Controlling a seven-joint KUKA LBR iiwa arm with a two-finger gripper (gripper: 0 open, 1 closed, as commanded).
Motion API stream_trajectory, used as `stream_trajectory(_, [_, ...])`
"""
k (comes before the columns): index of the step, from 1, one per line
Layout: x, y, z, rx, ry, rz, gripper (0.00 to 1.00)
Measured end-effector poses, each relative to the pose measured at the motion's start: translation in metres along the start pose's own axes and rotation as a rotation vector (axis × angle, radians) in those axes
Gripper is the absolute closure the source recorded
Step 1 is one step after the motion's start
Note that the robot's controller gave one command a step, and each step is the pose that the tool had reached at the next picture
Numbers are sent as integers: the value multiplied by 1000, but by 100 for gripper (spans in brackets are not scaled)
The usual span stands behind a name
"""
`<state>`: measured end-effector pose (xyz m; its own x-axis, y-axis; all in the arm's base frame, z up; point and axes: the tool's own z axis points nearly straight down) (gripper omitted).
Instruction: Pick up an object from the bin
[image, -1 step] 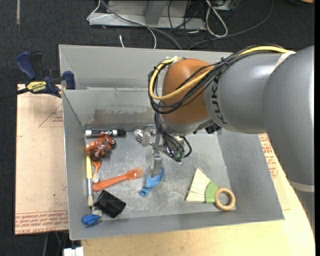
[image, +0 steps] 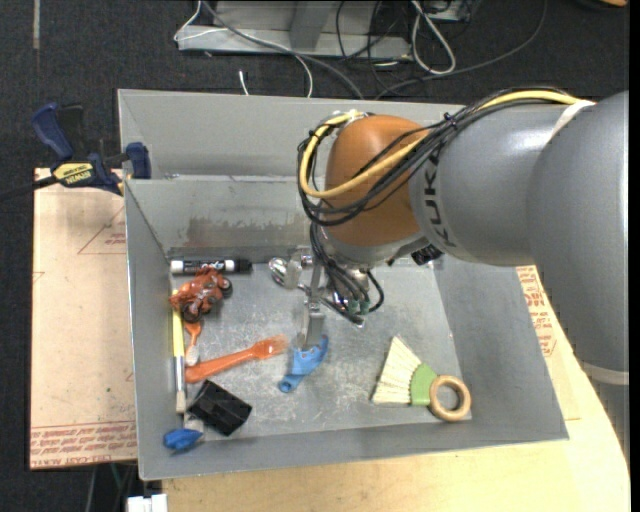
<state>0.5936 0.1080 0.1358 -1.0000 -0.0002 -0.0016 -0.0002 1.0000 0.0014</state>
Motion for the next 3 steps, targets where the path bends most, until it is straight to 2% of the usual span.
stream_trajectory(1, [70, 14, 61, -1, 0, 52, 0])
stream_trajectory(2, [84, 23, 65, -3, -16, -9, 100])
stream_trajectory(3, [84, 23, 65, -3, -16, -9, 100])
